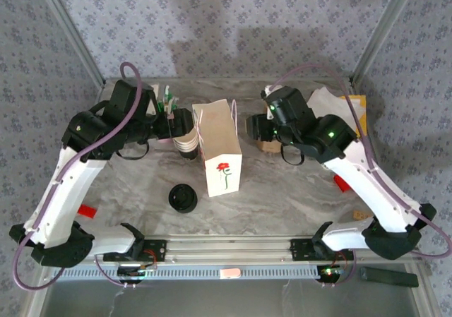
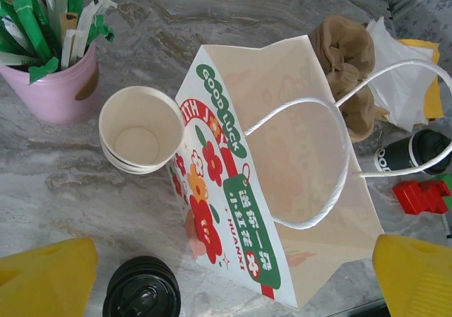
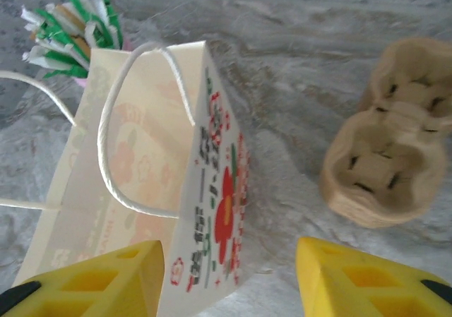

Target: Pack the takeout coffee

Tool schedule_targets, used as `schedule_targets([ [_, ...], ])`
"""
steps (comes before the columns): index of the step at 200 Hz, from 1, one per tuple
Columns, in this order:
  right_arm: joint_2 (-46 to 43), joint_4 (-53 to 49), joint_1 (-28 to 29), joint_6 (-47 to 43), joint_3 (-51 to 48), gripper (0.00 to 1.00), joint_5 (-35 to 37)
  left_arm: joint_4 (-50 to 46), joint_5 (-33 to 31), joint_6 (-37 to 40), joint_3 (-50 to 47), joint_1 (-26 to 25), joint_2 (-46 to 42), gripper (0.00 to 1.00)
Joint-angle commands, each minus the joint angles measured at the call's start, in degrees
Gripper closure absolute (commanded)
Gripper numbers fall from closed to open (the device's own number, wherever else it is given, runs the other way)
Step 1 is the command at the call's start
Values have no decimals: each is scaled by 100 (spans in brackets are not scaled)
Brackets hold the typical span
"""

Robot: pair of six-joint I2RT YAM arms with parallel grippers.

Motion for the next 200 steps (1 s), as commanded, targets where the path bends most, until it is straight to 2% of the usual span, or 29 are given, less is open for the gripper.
schedule_targets([
  [1, 65, 582, -36, 44, -91, 46, -752, -401, -446, 134, 380, -191, 84, 0],
  [56, -75, 1182, -46, -159, -489, 45, -1131, -588, -505, 160, 1012, -621, 531, 2],
  [108, -481, 788, -174, -100, -428, 44, -920, -586, -658, 312, 1427, -651, 907, 4],
  [125, -588, 596, -514, 194, -387, 45, -859, -744, -773, 433, 1755, -656, 1082, 4],
  [163, -472, 22, -1841, 825, -212, 46, -1397, -884, -1084, 675, 1957, -668, 1114, 4],
  [200, 144, -521, -2811, 997, 218, 45, -1768, -837, -1281, 918, 1861, -668, 1110, 3],
])
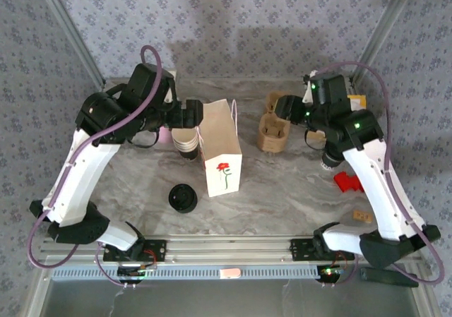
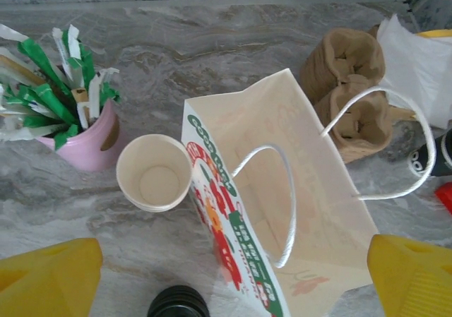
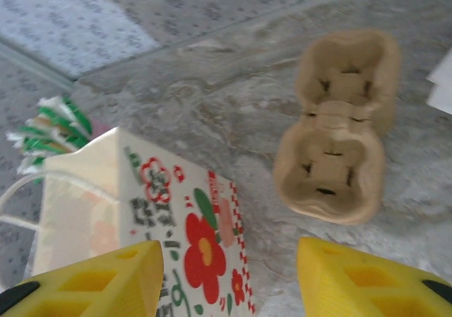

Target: Pack the takeout coffee

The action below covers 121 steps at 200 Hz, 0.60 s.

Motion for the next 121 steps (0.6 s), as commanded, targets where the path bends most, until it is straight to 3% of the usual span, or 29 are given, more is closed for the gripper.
schedule_targets([
  [1, 424, -571, -463, 290, 364, 45, -432, -93, -282, 320, 60, -30, -44, 3],
  [56, 1896, -866, -1066, 1201, 1296, 39, -656, 262, -351, 656, -160, -53, -96, 2],
  [93, 2414, -241, -941, 3070, 1416, 36, -679, 699, -497, 604, -746, -74, -483, 2],
  [121, 2595, -155, -657, 4845, 1422, 36, 294, 1080, -440, 417, -1372, -74, -836, 1],
])
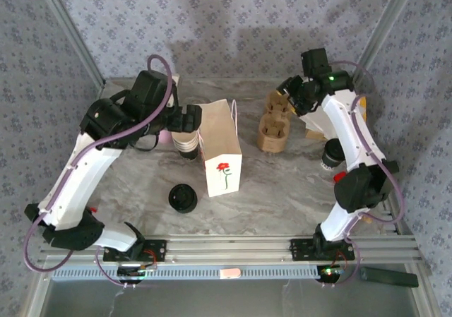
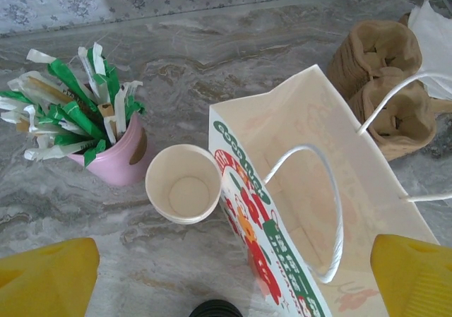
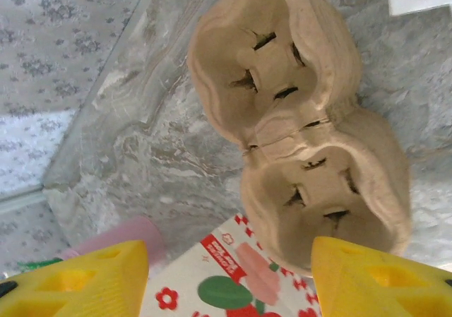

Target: Pack the takeout coffee

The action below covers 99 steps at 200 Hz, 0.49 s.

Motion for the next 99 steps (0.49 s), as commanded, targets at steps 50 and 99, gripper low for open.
schedule_targets([
  [50, 1314, -1873, 403, 4751, 1763, 39, 1434, 681, -218, -117, -966, -53, -775, 1],
  [99, 2609, -3138, 460, 5987, 3189, 36, 577, 798, -385, -117, -1244, -48, -1076, 0],
])
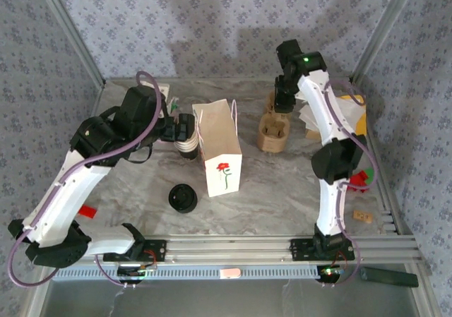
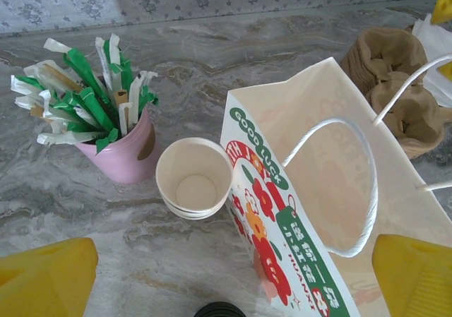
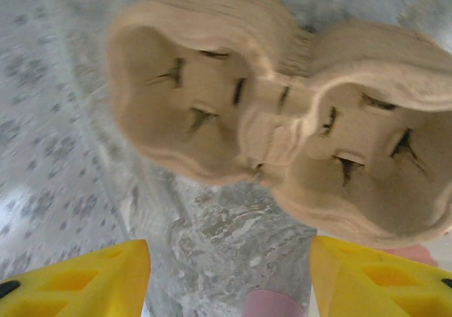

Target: Pack the takeout coffee

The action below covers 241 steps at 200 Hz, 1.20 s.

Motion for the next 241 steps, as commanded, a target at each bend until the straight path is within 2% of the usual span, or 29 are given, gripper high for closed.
schedule_targets([
  [1, 370, -1048, 80, 1121, 356, 36, -225, 185, -206, -25, -55, -29, -210, 0],
  [29, 544, -1031, 123, 1391, 428, 32, -319, 186, -238, -8, -78, -31, -275, 0],
  [108, 848, -625, 92, 1378, 269, 32, -402, 227, -293, 115, -176, -31, -290, 0],
  [175, 981, -239, -63, 1119, 87, 35, -361, 197, -302, 181, -143, -27, -180, 0],
  [241, 1035, 8, -135, 1031, -128, 44, -278, 104, -249, 164, -94, -31, -70, 0],
])
